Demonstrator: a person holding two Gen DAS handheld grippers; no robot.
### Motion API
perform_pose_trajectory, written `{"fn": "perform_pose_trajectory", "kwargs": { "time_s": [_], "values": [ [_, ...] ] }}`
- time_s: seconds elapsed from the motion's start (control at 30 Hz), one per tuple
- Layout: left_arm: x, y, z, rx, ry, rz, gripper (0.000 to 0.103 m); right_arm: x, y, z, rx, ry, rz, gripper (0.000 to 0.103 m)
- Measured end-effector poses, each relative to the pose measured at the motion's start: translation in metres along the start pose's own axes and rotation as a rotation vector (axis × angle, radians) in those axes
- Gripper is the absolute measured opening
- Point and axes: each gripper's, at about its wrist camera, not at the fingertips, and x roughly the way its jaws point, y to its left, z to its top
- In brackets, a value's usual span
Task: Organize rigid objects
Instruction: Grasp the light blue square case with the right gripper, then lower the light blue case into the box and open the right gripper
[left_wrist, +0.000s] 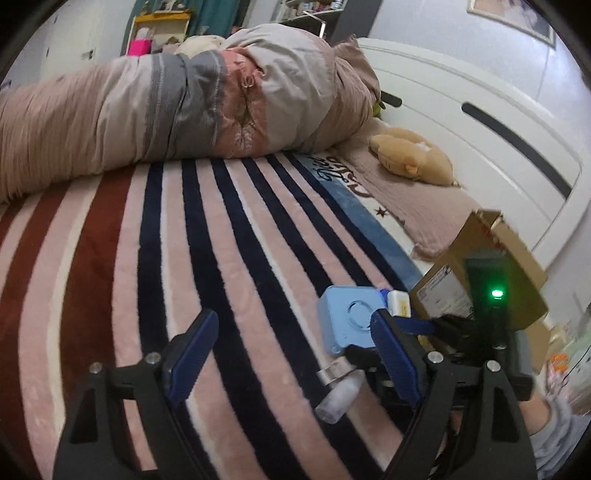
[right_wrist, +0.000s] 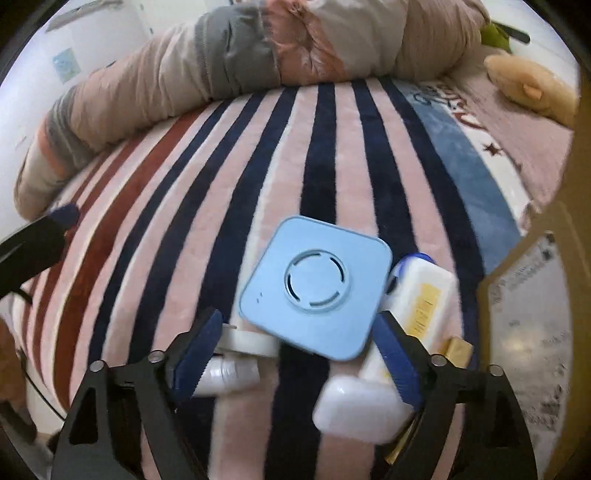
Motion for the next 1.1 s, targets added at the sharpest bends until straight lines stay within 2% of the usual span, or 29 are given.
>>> {"fn": "perform_pose_trajectory", "kwargs": {
  "time_s": [0.03, 0.23, 0.3, 0.33, 0.4, 0.53, 0.67, 0.8, 0.9, 0.93, 1.0, 1.03, 1.1],
  "values": [
    [-0.001, 0.001, 0.0, -0.003, -0.006, 0.003, 0.082, 0.003, -0.001, 0.002, 0.013, 0.005, 0.01, 0.092],
    [-0.002, 0.022, -0.001, -0.076, -0.01, 0.039, 0.082, 0.033, -0.001, 0.025, 0.044, 0.03, -0.003, 0.093],
    [-0.001, 0.031, -0.002, -0.098, -0.006, 0.049, 0.082, 0.043, 0.005, 0.027, 0.007, 0.047, -0.029, 0.089],
    [0.0, 0.033, -0.002, -0.107, -0.002, 0.053, 0.082, 0.046, 0.007, 0.028, -0.005, 0.05, -0.041, 0.082],
    [0.004, 0.037, -0.003, -0.116, 0.01, 0.062, 0.082, 0.047, 0.01, 0.028, -0.035, 0.029, -0.062, 0.081],
    [0.012, 0.039, -0.003, -0.126, 0.035, 0.056, 0.082, 0.034, 0.019, 0.022, -0.092, -0.029, -0.051, 0.08],
    [0.016, 0.036, -0.003, -0.149, 0.046, -0.035, 0.082, 0.009, 0.037, 0.014, -0.182, -0.112, -0.004, 0.08],
    [0.015, 0.027, -0.002, -0.174, 0.051, -0.204, 0.082, -0.031, 0.054, 0.005, -0.256, -0.231, 0.1, 0.08],
    [0.006, 0.01, 0.002, -0.147, 0.023, -0.302, 0.081, -0.062, 0.059, -0.001, -0.292, -0.31, 0.179, 0.08],
    [0.003, 0.003, 0.004, -0.137, 0.011, -0.339, 0.077, -0.074, 0.06, -0.004, -0.306, -0.337, 0.199, 0.08],
    [-0.008, -0.011, 0.007, -0.107, -0.016, -0.401, 0.061, -0.093, 0.058, -0.009, -0.322, -0.379, 0.226, 0.08],
    [-0.016, -0.021, 0.009, -0.086, -0.043, -0.426, 0.057, -0.104, 0.055, -0.012, -0.324, -0.404, 0.233, 0.08],
    [-0.03, -0.042, 0.014, -0.029, -0.087, -0.466, 0.039, -0.123, 0.05, -0.017, -0.327, -0.438, 0.249, 0.08]
  ]
}}
